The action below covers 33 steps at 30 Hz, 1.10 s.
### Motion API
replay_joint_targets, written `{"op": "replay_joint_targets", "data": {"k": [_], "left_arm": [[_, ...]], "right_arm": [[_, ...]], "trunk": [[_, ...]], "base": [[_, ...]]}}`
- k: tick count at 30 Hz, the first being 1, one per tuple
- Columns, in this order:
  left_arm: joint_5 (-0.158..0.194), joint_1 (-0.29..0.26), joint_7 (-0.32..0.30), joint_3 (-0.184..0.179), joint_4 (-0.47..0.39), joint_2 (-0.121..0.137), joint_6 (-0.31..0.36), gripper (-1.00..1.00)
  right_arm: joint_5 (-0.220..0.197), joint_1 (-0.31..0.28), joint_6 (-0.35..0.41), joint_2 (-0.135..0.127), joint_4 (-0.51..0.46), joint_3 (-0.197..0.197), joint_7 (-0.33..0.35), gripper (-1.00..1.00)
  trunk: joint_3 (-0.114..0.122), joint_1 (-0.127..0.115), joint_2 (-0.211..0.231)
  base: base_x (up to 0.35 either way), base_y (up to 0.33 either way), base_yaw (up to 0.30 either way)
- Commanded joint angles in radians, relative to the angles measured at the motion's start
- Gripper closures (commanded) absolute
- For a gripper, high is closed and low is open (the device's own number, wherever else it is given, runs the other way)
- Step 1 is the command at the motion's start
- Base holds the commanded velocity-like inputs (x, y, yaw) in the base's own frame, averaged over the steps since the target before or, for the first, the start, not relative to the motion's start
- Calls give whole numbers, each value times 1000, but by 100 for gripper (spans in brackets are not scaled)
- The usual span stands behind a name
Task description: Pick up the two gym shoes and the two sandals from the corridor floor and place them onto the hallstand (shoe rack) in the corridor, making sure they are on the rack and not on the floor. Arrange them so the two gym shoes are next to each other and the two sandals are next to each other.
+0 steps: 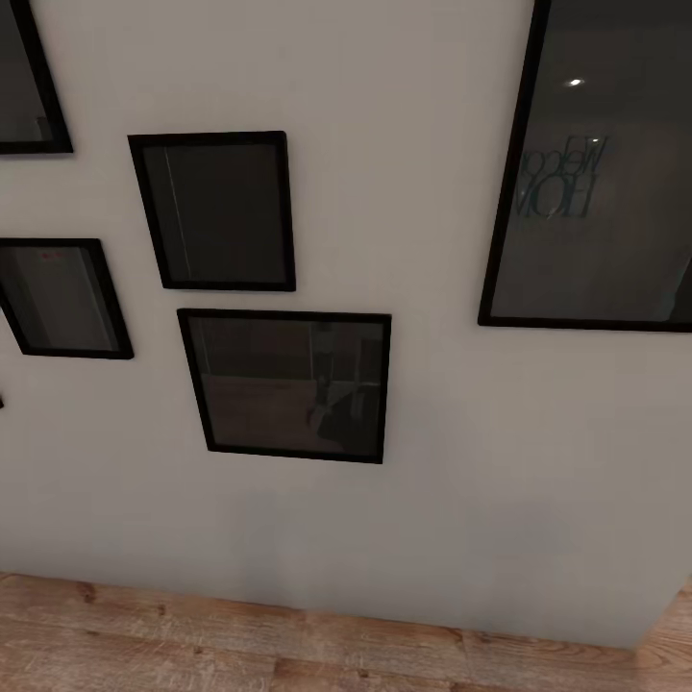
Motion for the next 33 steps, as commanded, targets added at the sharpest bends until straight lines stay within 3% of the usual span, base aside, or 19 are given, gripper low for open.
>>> {"op": "replay_joint_targets", "data": {"k": [1, 5, 8, 13, 24, 33], "left_arm": [[2, -3, 1, 0, 0, 0, -7, -100], [2, -7, 1, 1, 6, 1, -61, -100], [2, -8, 1, 5, 11, 3, -119, -100], [2, -3, -4, 6, 15, 12, -168, -100], [0, 6, -9, 3, 23, 19, -182, -100], [0, 7, -10, 3, 23, 20, -183, -100]], "right_arm": [[0, -1, -8, -2, -3, 0, 0, -100], [1, -1, -21, -23, -57, 0, -1, -100], [1, -1, -24, -59, -131, -1, -1, -100], [-5, -1, -30, -91, -218, -4, 3, -100], [0, -1, -54, -92, -235, 1, 7, -100], [-2, -1, -56, -98, -232, -5, 3, -100]], "trunk": [[-1, 0, -1], [-1, 0, -1], [-1, 0, -1], [-1, 0, -1], [-1, 0, -1], [-1, 0, -1]], "base": [[0, 0, 0], [0, 0, 0], [0, 0, 0], [0, 0, 0], [-12, 0, 0], [-267, 0, 0]]}}
